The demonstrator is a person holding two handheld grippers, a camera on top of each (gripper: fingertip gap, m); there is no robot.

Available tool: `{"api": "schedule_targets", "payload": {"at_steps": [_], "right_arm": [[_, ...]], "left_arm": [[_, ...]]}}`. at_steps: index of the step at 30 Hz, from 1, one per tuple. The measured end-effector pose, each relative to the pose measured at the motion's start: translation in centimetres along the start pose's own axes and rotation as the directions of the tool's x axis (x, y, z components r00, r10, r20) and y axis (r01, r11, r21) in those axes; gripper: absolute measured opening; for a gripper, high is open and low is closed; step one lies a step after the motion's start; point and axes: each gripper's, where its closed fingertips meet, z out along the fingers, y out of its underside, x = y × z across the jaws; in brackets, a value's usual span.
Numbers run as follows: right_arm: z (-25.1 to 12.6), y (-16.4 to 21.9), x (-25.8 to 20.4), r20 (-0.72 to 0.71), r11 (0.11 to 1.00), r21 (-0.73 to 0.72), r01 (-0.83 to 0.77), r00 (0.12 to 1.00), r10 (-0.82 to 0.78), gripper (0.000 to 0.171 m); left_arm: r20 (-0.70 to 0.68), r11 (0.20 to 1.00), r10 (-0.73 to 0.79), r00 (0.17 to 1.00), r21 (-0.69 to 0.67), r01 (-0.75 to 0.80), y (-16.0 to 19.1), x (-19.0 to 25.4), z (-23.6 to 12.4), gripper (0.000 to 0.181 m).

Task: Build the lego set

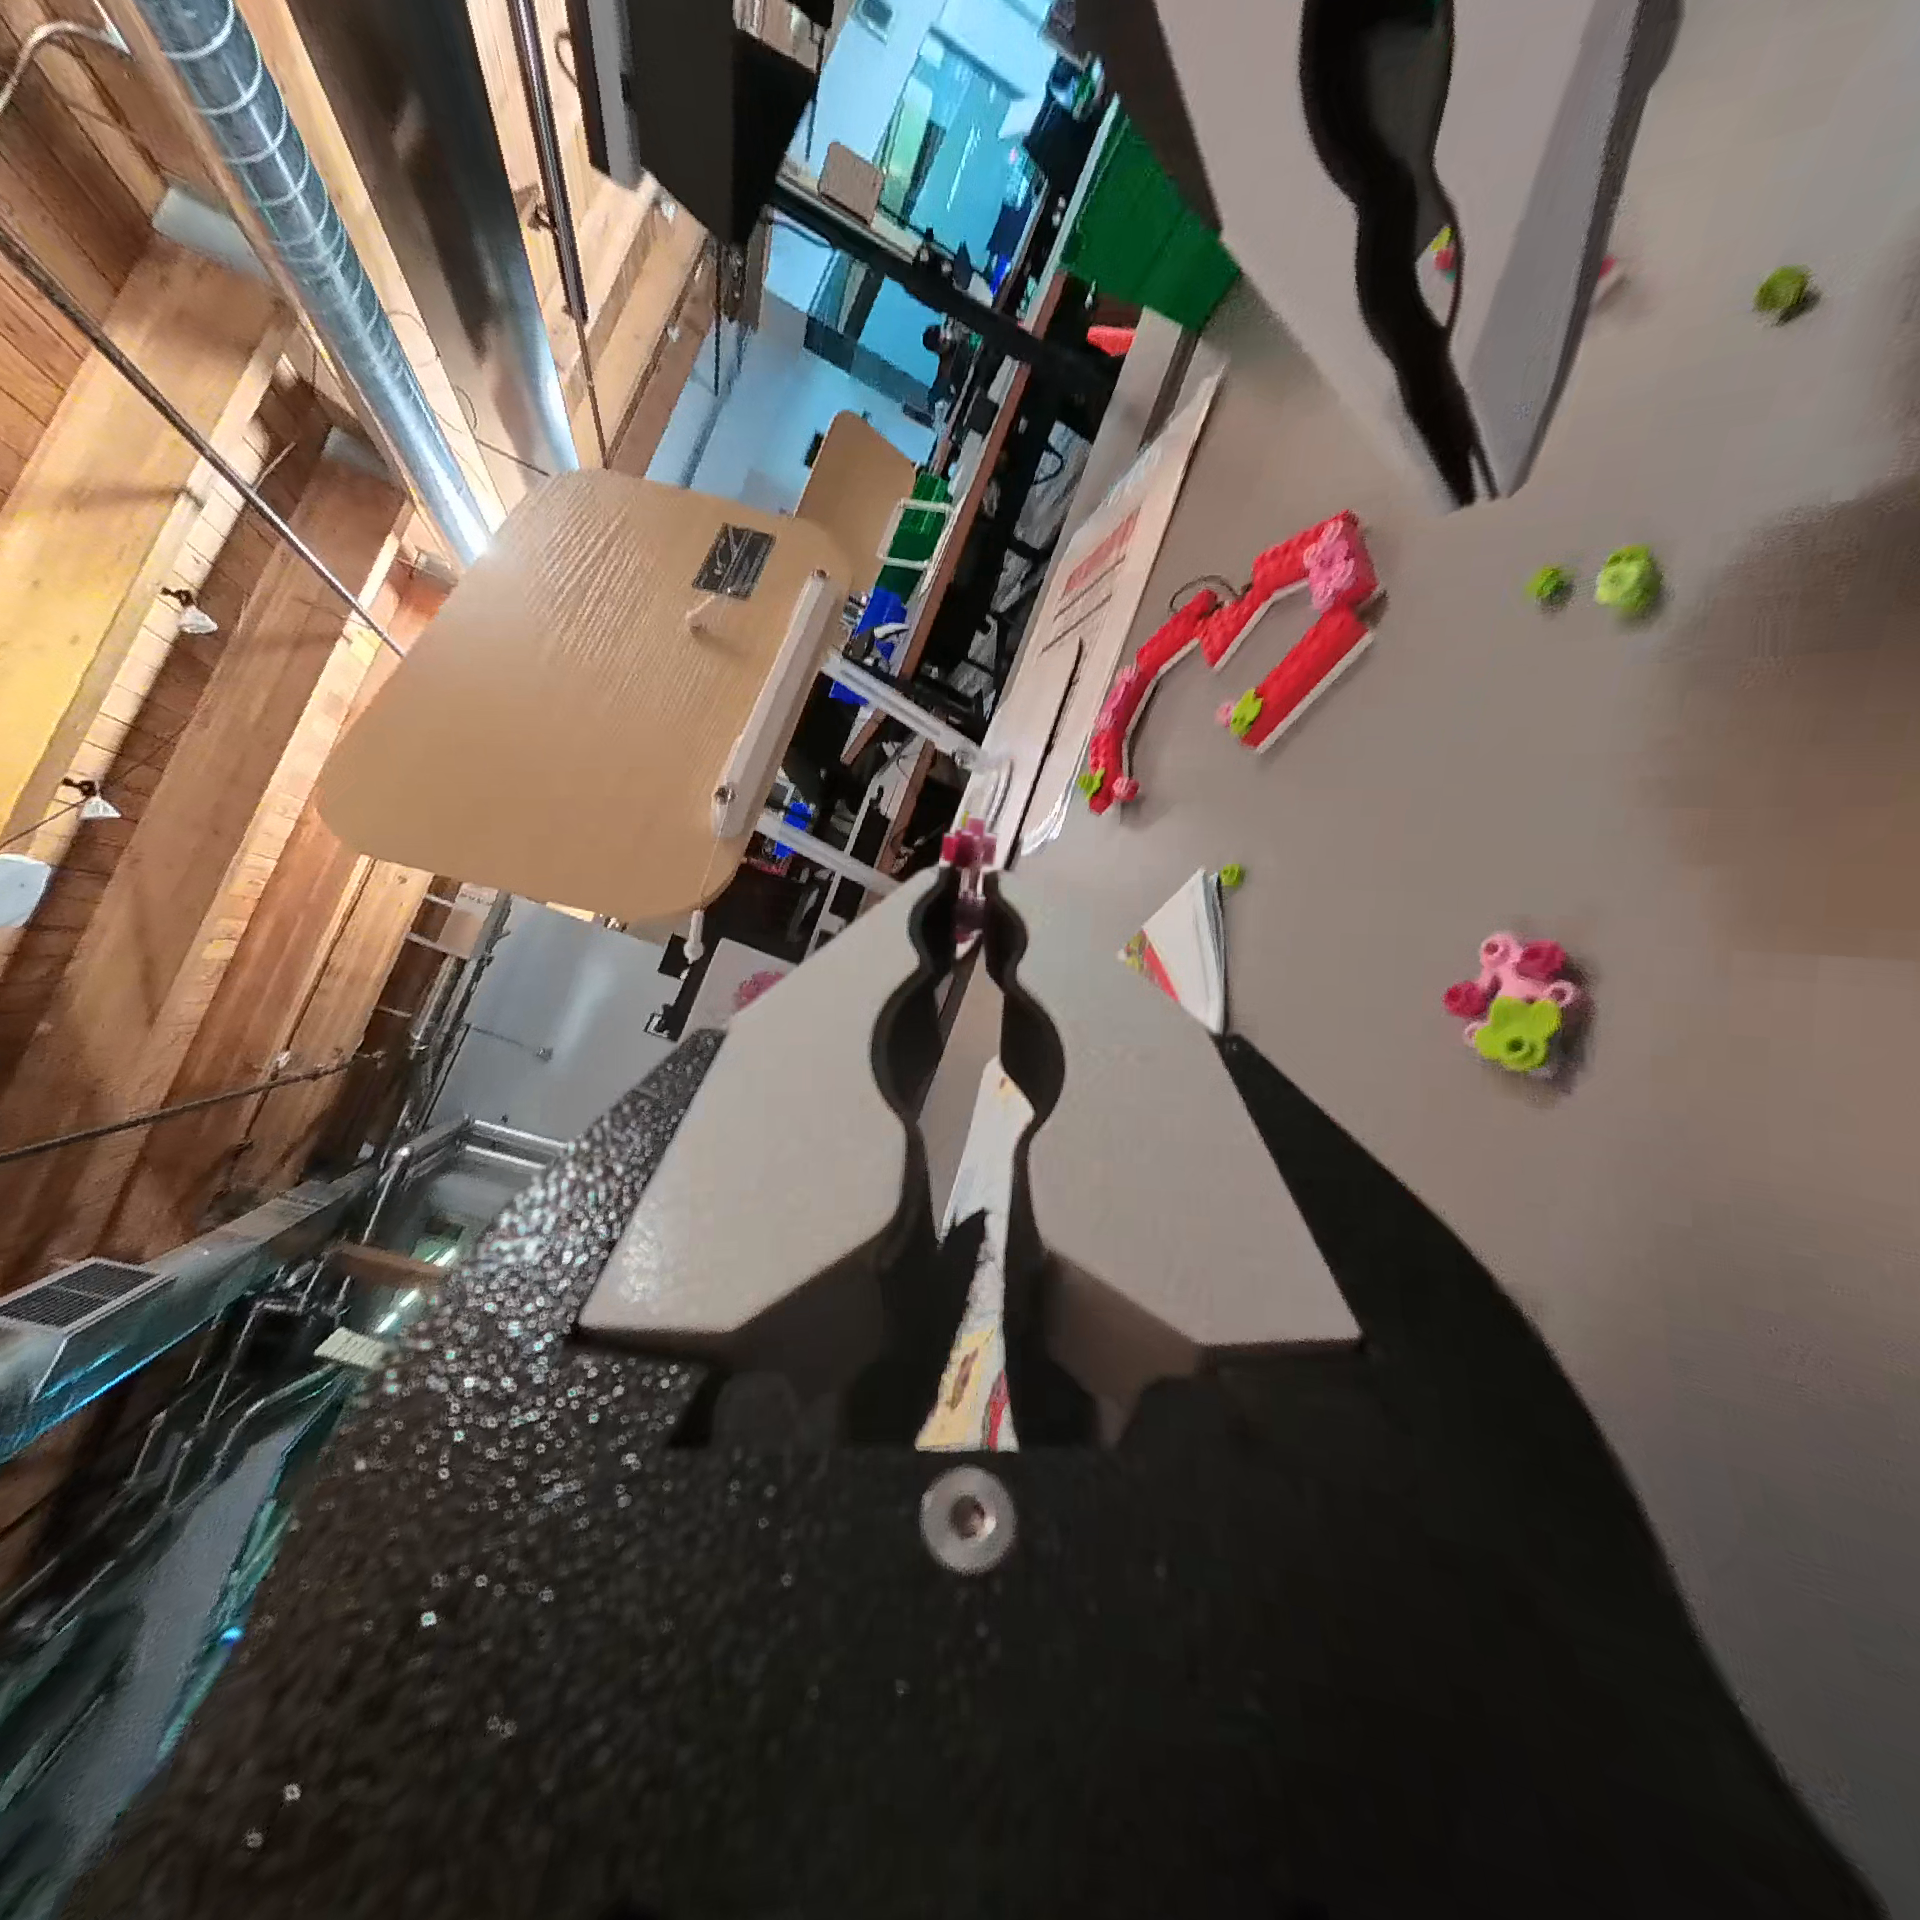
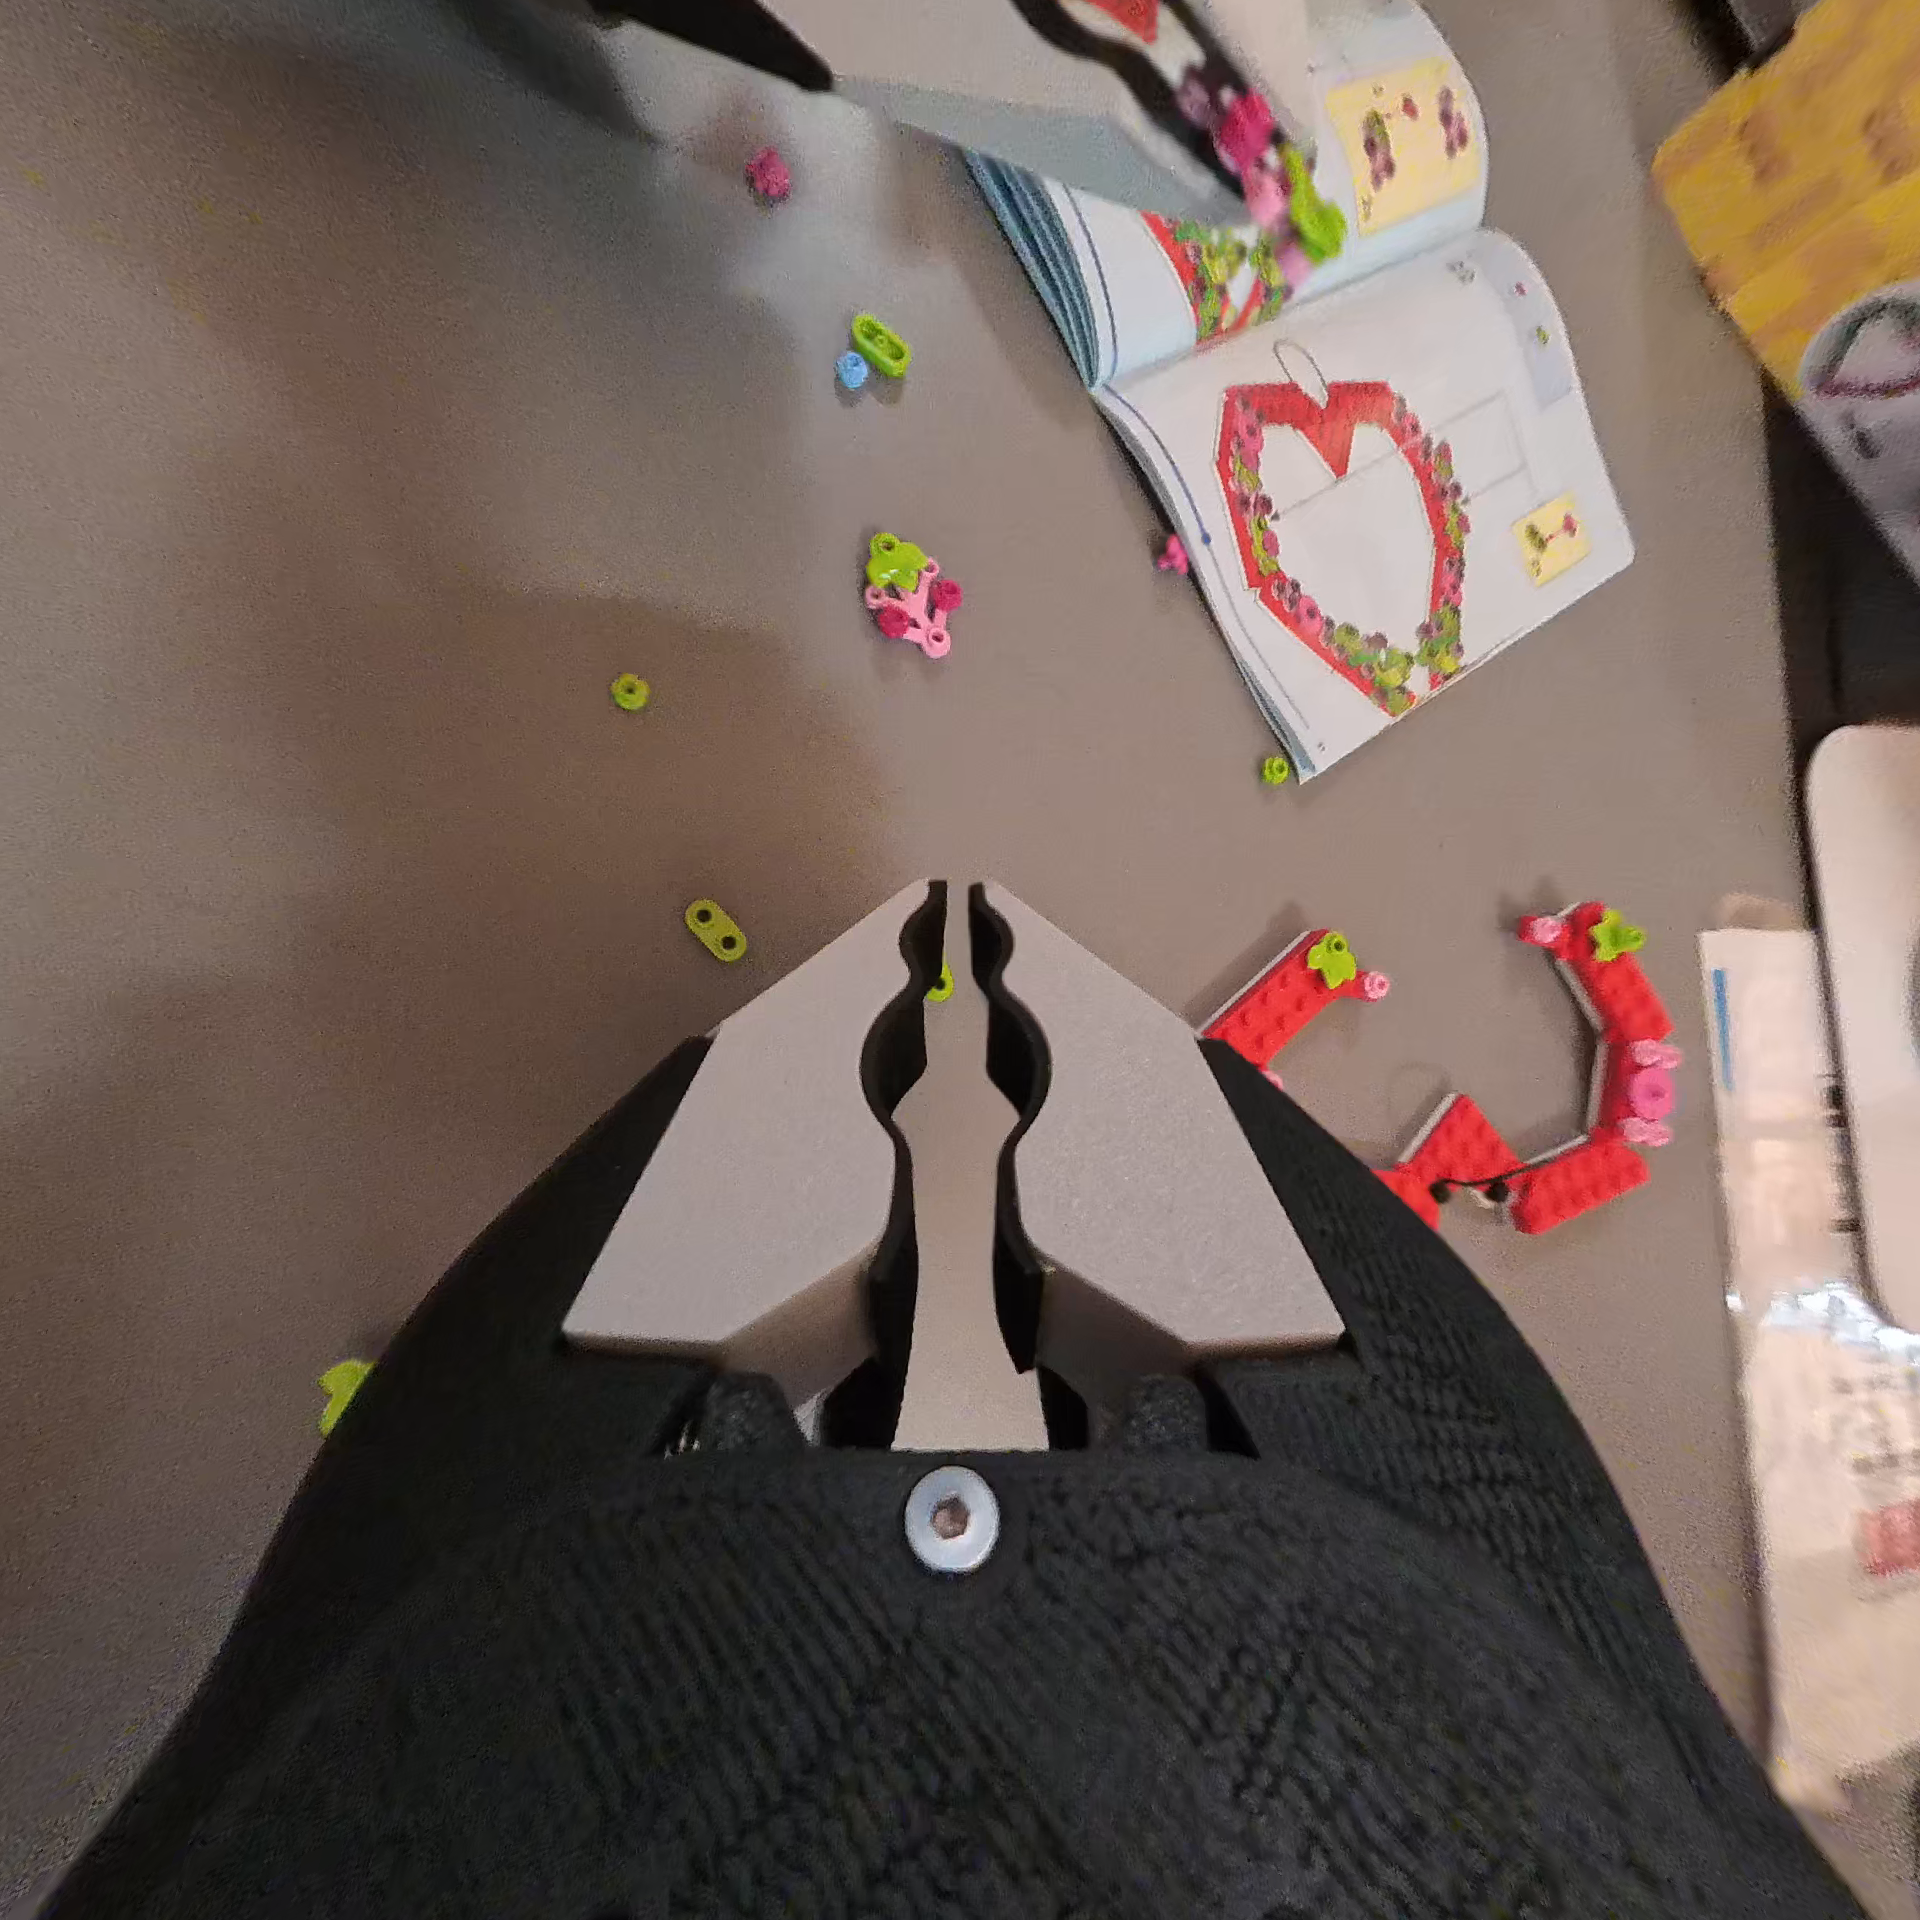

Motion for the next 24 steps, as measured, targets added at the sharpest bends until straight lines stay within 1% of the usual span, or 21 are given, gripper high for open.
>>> {"api": "schedule_targets", "payload": {"at_steps": [1,4,7,12,14,17,20,24], "right_arm": [[0.3,0.0,0.1,0.013,1.0,0.012,-0.029,1.0,0.028,0.004],[1.6,0.0,-0.3,0.067,0.998,0.018,-0.067,0.996,0.065,0.007],[2.7,0.5,0.0,0.064,0.998,-0.026,-0.053,0.996,0.055,0.011],[3.8,-1.0,1.8,0.011,0.997,0.031,-0.069,0.998,0.069,0.007],[4.8,-2.1,2.4,0.004,0.996,0.054,-0.067,0.998,0.067,0.006],[6.5,-3.9,2.6,0.001,0.996,0.093,-0.007,1.0,0.007,0.005],[8.2,-4.6,2.5,-0.001,0.997,0.068,0.048,0.999,-0.048,0.006],[9.5,-4.6,3.8,-0.051,0.999,0.028,0.047,0.998,-0.045,0.009]], "left_arm": [[-0.001,1.0,0.012,1.0,-0.013,-0.012,0.4,0.0,0.0,0.002],[0.003,0.998,0.049,0.999,-0.039,-0.048,1.3,-0.3,0.0,0.002],[0.03,0.994,0.083,0.996,-0.069,-0.081,2.4,-1.2,-0.4,0.002],[0.124,0.998,-0.025,0.992,-0.062,0.033,3.4,-3.9,-1.2,0.002],[0.138,0.997,-0.031,0.99,-0.061,0.04,3.4,-4.1,-1.2,0.002],[0.12,0.997,-0.026,0.992,-0.071,0.034,3.7,-3.6,-1.0,0.002],[0.099,0.997,-0.022,0.995,-0.074,0.029,3.6,-3.1,-0.8,0.002],[0.085,0.997,-0.029,0.996,-0.073,0.035,3.6,-2.9,-0.6,0.002]]}}
